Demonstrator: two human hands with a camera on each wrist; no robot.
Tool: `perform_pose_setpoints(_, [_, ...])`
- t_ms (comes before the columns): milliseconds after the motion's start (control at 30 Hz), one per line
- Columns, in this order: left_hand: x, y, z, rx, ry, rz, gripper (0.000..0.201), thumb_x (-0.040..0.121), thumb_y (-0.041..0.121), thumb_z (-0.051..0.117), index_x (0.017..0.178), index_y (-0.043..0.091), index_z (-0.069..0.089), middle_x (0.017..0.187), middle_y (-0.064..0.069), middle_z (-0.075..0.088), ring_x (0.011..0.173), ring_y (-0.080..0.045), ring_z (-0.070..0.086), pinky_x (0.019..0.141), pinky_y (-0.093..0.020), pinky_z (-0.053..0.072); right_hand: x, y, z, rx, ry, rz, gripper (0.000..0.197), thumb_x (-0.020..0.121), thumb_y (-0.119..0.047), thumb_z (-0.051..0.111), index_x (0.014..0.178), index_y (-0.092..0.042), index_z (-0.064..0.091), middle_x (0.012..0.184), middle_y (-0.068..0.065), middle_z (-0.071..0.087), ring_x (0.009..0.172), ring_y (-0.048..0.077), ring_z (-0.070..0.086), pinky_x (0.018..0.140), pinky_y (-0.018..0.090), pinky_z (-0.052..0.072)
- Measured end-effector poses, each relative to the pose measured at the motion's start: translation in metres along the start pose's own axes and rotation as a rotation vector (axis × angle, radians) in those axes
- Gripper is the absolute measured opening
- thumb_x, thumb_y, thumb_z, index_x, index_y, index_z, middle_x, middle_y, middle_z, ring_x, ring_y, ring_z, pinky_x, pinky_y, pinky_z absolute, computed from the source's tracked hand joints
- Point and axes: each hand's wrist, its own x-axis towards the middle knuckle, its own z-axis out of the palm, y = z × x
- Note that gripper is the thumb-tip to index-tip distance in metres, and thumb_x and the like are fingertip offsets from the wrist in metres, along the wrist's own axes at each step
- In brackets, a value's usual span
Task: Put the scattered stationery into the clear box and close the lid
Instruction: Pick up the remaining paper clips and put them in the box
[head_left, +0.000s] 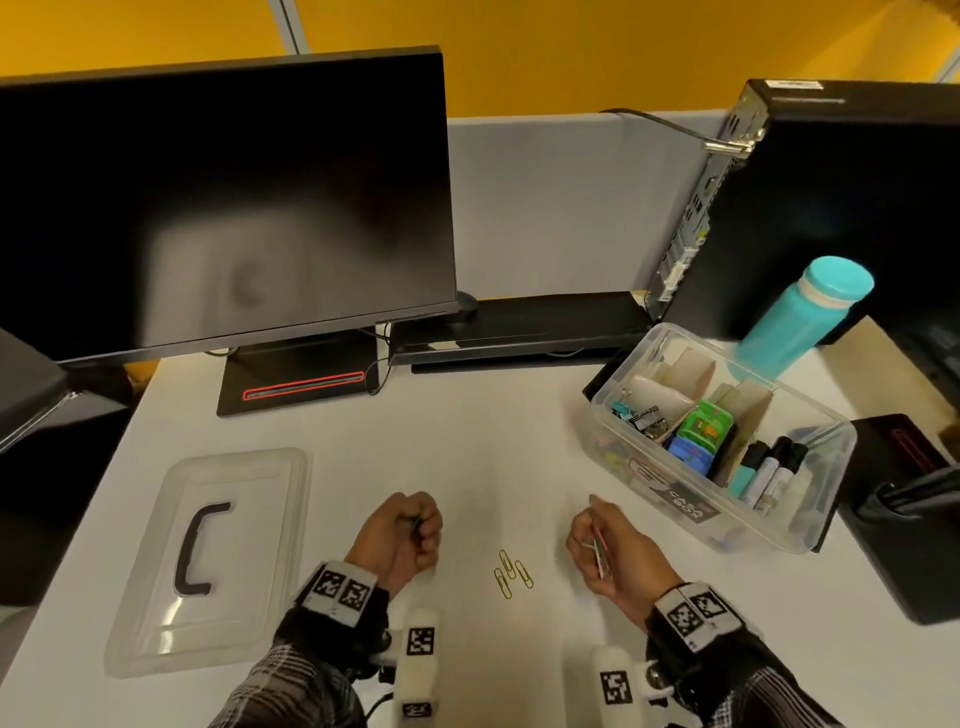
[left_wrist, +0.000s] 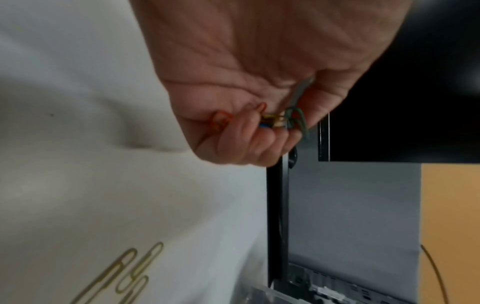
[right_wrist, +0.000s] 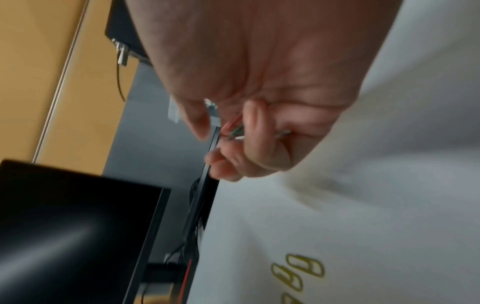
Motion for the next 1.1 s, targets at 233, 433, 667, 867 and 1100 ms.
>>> perform_pose_setpoints(233, [-0.009, 0.008, 0.014, 0.244, -0.007, 0.016, 0.041, 0.098, 0.03, 0.039, 0.059, 0.017, 0.037, 0.052, 0.003, 0.032, 0.041, -0.009, 0.024, 0.037, -0.019, 0.018, 0.001, 0.028, 0.018, -1.118, 0.068, -0.139, 0.02, 0.091, -0.038, 0.055, 0.083, -0.021, 0.047, 0.067, -0.008, 0.053, 0.06, 0.009, 0.047, 0.061, 0.023, 0.04])
perform_pose_setpoints(433, [0.0, -0.01, 0.018, 1.544, -0.156, 0.246, 0.012, 0.098, 0.032, 0.038, 0.102, 0.023, 0.046, 0.071, 0.006, 0.053, 0.065, -0.011, 0.052, 0.063, -0.025, 0.038, 0.004, 0.036, 0.044, -1.506, 0.172, -0.065, 0.009, 0.096, -0.029, 0.038, 0.097, -0.02, 0.036, 0.105, 0.005, 0.065, 0.09, 0.025, 0.062, 0.068, 0.029, 0.039])
perform_pose_setpoints(667, [0.016, -0.024, 0.03, 1.982, -0.329, 0.222, 0.036, 0.093, 0.037, 0.049, 0.126, 0.029, 0.036, 0.111, -0.01, 0.063, 0.103, -0.029, 0.058, 0.087, -0.035, 0.042, 0.01, 0.035, 0.035, -1.445, 0.173, -0.023, 0.011, 0.095, -0.029, 0.04, 0.093, -0.019, 0.039, 0.09, -0.001, 0.052, 0.078, 0.02, 0.048, 0.07, 0.029, 0.04])
perform_pose_setpoints(867, [0.018, -0.024, 0.04, 2.051, -0.356, 0.236, 0.025, 0.094, 0.036, 0.048, 0.115, 0.023, 0.051, 0.111, -0.008, 0.063, 0.104, -0.027, 0.057, 0.087, -0.034, 0.042, 0.001, 0.045, 0.014, -1.45, 0.159, -0.101, 0.014, 0.098, -0.034, 0.034, 0.092, -0.022, 0.036, 0.077, -0.008, 0.048, 0.071, 0.017, 0.048, 0.055, 0.024, 0.033])
perform_pose_setpoints(1100, [0.015, -0.024, 0.056, 2.164, -0.375, 0.151, 0.021, 0.089, 0.023, 0.051, 0.108, 0.012, 0.052, 0.108, -0.011, 0.062, 0.098, -0.031, 0.059, 0.084, -0.038, 0.046, -0.024, -0.003, 0.004, -1.391, -0.004, -0.131, 0.014, 0.097, -0.028, 0.04, 0.089, -0.017, 0.044, 0.073, -0.003, 0.054, 0.067, 0.019, 0.056, 0.065, 0.032, 0.043])
